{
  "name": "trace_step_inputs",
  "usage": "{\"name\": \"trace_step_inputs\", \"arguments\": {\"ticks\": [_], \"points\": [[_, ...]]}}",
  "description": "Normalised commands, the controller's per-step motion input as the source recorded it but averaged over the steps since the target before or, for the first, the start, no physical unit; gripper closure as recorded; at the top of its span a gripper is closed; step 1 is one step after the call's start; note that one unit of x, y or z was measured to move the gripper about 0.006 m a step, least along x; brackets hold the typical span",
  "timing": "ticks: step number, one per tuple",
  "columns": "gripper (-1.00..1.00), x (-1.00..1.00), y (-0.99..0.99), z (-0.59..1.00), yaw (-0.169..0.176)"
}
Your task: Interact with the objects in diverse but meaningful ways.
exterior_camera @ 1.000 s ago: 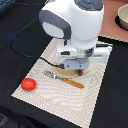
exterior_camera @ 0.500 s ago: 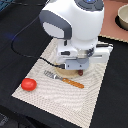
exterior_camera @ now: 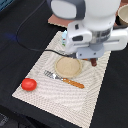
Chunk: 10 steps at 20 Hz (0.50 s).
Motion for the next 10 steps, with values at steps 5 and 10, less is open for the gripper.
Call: {"name": "trace_step_inputs", "arguments": {"ticks": [5,10], "points": [[1.00,-0.44,0.73,0.38,0.096],[1.00,-0.47,0.75,0.40,0.095]]}}
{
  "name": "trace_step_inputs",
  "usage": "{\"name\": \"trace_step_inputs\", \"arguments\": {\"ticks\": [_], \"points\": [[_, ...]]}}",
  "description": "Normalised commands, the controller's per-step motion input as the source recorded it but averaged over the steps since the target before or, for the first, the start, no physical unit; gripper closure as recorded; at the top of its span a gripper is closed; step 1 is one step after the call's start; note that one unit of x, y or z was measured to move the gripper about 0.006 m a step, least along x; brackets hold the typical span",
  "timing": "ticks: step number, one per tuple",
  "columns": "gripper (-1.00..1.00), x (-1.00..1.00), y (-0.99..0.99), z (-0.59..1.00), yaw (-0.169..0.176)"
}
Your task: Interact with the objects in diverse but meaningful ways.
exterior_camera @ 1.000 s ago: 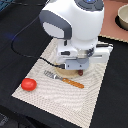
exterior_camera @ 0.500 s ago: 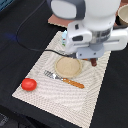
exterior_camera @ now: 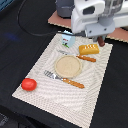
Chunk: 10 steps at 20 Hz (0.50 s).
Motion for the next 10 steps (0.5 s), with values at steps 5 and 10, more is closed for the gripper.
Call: {"name": "trace_step_inputs", "arguments": {"ticks": [5,10], "points": [[1.00,-0.51,0.73,0.39,0.096],[1.00,-0.54,0.71,0.32,0.097]]}}
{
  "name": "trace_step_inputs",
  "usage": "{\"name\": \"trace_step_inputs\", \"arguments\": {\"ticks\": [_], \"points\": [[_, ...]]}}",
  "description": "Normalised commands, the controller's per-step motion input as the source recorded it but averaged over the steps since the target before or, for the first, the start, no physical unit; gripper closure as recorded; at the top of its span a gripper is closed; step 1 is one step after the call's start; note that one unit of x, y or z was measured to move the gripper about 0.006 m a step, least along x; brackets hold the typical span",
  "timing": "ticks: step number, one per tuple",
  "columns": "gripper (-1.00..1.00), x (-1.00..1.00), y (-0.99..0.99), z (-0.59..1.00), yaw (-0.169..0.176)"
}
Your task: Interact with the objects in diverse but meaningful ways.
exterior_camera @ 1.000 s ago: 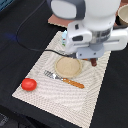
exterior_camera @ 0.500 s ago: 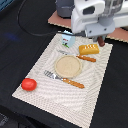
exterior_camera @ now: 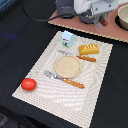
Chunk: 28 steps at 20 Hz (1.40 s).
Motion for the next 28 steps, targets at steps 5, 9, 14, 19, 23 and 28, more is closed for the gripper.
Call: {"name": "trace_step_inputs", "arguments": {"ticks": [5,9,14,19,23,28], "points": [[1.00,-0.52,0.71,0.15,0.091],[1.00,-0.53,0.67,-0.02,0.089],[1.00,-0.66,0.54,-0.12,0.096],[1.00,-0.94,0.18,-0.17,0.078],[1.00,-0.96,-0.07,-0.11,0.031],[1.00,-0.83,-0.19,-0.19,0.018]]}}
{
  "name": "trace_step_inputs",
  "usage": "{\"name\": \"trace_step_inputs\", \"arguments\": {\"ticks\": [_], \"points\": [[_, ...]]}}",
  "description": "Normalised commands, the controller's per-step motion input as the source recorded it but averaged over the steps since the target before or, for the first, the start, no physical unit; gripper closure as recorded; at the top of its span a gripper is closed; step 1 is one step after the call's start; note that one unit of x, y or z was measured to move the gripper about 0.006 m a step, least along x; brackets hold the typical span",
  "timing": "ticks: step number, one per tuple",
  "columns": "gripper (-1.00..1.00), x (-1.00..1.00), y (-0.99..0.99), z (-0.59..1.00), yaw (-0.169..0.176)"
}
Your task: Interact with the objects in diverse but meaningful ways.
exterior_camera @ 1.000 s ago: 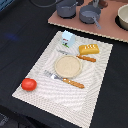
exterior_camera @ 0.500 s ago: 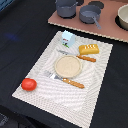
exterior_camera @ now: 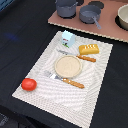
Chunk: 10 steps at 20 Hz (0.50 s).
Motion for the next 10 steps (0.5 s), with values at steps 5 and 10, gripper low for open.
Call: {"name": "trace_step_inputs", "arguments": {"ticks": [5,10], "points": [[1.00,-0.55,-0.15,-0.24,0.014],[1.00,-0.04,0.00,-0.25,0.001]]}}
